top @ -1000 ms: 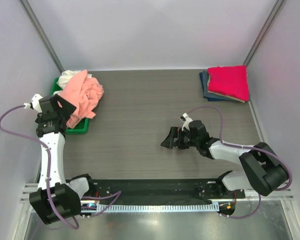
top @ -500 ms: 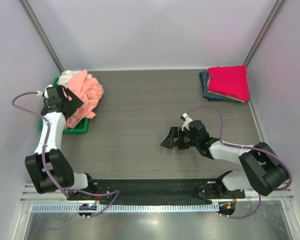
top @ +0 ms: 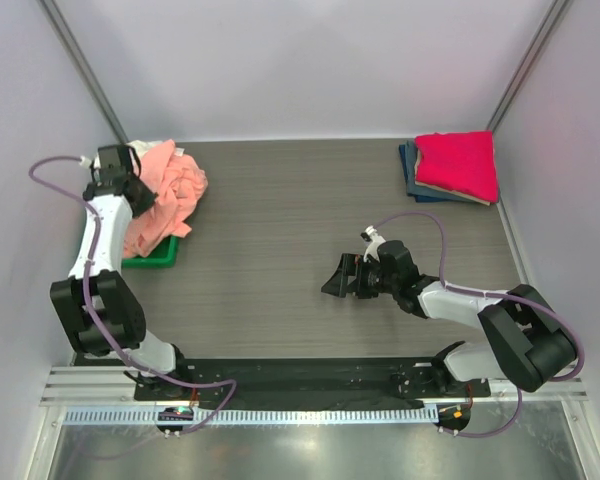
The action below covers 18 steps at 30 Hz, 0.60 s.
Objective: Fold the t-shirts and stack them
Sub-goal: Grab the tshirt from the pile, then move the tshirt to the center of the board
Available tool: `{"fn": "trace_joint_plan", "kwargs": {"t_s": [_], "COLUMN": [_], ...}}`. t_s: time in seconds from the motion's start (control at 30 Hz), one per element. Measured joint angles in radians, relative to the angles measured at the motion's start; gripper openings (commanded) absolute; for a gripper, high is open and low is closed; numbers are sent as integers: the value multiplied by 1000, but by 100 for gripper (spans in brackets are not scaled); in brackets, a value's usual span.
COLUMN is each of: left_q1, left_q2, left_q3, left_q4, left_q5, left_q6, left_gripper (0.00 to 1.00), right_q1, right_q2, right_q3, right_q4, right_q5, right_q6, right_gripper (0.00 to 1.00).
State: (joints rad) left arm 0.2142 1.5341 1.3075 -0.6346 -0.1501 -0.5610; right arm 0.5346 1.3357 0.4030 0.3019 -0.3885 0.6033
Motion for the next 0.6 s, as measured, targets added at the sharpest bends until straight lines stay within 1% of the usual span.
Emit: {"fn": "trace_joint_plan", "kwargs": {"t_s": [0.07,0.17,0.3,0.33,0.37,0.4,0.43,0.47,0.5,0.6], "left_q1": [-48,-171,-340,-365,-377,-377,-373,-362,-359,-351], "left_q2": [15,70,179,198,196,176,144,65,34,-148], "left_q3": [137,460,1005,1129,1214,1248,1243,1170,1142,906], "left_q4": [-48,-145,-253,-269,-272,-272,-260,-228,-224,-140], "left_q5": [-29,-72,-45,-18,8,32,59,104,123,224], "left_q6": [4,13,9,-4,-15,-27,-37,-53,-59,-68], "left_gripper": [0,0,0,0,0,0,0,0,0,0], "right_q1": [0,0,-3,-8,-11,-14,-18,-21,-25,-32], "right_q2": [-2,-34,-104,-122,-143,-161,-190,-221,-266,-423], "right_q3": [0,-15,-32,-33,-33,-33,-33,-33,-32,2], "right_q4": [0,-2,-6,-11,-20,-29,-51,-73,-102,-233], "right_q5": [1,13,32,37,44,51,66,81,103,180], "right_q6": [0,1,2,4,5,5,6,7,7,-3], "right_gripper": [100,100,100,100,100,100,100,100,100,100]}}
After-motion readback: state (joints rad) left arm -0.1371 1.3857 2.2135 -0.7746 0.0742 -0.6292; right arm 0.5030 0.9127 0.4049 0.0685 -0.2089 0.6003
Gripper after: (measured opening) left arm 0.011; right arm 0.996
